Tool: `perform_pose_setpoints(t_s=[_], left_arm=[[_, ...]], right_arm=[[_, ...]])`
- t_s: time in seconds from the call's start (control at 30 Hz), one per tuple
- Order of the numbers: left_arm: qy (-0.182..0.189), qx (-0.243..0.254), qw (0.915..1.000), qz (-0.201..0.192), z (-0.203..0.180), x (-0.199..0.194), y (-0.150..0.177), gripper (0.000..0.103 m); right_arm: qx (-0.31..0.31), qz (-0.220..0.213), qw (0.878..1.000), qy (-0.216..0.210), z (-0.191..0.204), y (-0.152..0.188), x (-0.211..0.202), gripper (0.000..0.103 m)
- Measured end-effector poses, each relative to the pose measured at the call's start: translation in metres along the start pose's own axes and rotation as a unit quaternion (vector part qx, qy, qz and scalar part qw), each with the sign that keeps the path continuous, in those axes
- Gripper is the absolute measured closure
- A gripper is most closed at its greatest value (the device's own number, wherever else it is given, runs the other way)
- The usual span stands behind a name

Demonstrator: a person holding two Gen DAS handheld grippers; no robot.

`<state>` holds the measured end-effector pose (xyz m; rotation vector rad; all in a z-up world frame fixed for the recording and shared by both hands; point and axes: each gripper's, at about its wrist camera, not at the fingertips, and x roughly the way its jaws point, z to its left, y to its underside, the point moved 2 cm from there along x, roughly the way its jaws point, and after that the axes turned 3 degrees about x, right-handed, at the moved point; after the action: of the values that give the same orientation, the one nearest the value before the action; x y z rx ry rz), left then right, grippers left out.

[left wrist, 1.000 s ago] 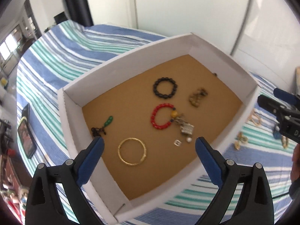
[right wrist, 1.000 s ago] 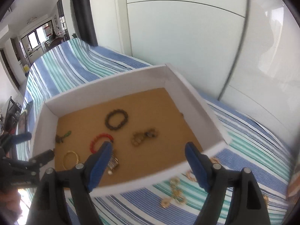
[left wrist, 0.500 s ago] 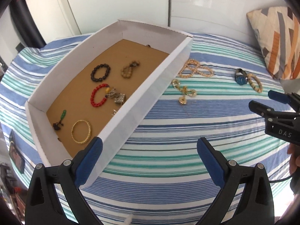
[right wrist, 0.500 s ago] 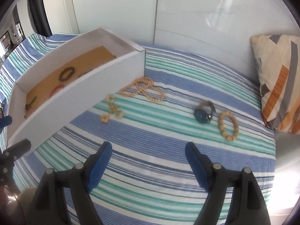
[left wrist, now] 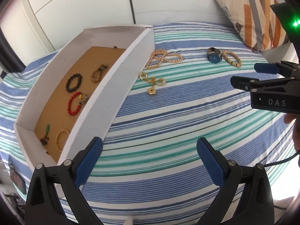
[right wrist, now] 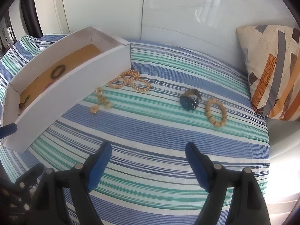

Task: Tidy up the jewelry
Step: 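Withdraw both open tools from the tray back over the bed, then move the left tool to the gold coin-pendant chain while the right tool approaches the watch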

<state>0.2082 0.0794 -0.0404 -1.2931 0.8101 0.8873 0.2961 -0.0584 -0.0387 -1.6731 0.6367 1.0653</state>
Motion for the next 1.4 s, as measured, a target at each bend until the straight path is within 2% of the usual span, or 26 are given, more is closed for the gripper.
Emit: perform_pose_setpoints(t_s=[0.27, 0.5, 0.97, 1.13, 1.23, 1.4], left_arm=[[0.023, 0.018, 0.9992, 0.026, -0.011, 0.009, -0.003, 0.003], [0.034, 0.051, 0.9977, 0.029, -0.030, 0.012, -0.005, 0.003], [0.029, 0.028, 0.9979, 0.050, -0.018, 0.030, -0.013, 0.003], [0.031, 0.025, 0.9967, 0.071, -0.019, 0.045, -0.014, 0.003], [0.040, 0.026, 0.9950, 0.087, -0.027, 0.054, -0.015, 0.003], [0.039, 0.043, 0.9939, 0.094, -0.038, 0.064, -0.023, 0.003]], right_arm=[[0.032, 0.009, 0.999, 0.007, -0.025, 0.020, -0.003, 0.019], [0.058, 0.029, 0.998, 0.023, -0.045, 0.038, 0.002, 0.019], [0.078, 0.033, 0.996, 0.017, -0.052, 0.041, 0.009, 0.019], [0.116, 0.028, 0.993, 0.014, -0.072, 0.048, 0.009, 0.019], [0.141, 0.036, 0.989, 0.015, -0.087, 0.060, 0.013, 0.019], [0.189, 0.050, 0.981, 0.017, -0.112, 0.080, 0.019, 0.019]])
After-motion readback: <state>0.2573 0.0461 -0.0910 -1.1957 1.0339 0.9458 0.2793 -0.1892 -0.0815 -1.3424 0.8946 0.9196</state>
